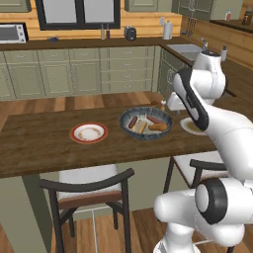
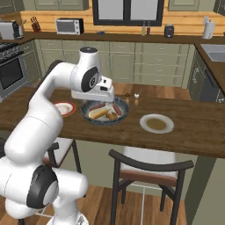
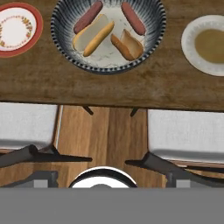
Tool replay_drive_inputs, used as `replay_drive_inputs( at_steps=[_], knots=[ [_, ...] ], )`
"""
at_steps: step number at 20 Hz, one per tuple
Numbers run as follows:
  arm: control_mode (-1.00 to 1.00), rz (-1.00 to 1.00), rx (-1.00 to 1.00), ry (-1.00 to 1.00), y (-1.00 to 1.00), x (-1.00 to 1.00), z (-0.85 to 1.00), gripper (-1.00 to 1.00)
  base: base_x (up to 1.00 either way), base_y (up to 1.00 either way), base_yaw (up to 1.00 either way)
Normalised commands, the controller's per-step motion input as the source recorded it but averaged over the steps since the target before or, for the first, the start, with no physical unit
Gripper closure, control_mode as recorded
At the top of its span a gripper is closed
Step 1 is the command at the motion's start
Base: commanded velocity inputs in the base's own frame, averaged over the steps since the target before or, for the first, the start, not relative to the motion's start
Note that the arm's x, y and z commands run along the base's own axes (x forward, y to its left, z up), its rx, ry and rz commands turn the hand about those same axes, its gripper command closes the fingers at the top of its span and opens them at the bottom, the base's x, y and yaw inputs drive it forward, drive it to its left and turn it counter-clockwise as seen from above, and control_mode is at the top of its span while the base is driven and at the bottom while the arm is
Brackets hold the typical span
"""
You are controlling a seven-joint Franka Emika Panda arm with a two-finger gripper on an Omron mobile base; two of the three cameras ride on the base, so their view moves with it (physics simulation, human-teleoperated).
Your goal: Place one bun and one sausage from the bowl on each plate.
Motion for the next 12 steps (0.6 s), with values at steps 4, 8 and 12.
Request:
replay_drive_inputs(
  at_steps=[4, 8, 12],
  knots=[
    [-1.00, 0.00, 0.00, 0.05, -0.01, 0.49, -0.12, -1.00, 0.00, 0.00, 0.00],
    [-1.00, 0.00, 0.00, 0.05, 0.00, 0.44, -0.08, -1.00, 0.00, 0.00, 0.00],
    [-1.00, 0.00, 0.00, 0.04, 0.00, 0.24, -0.11, -1.00, 0.00, 0.00, 0.00]
  ],
)
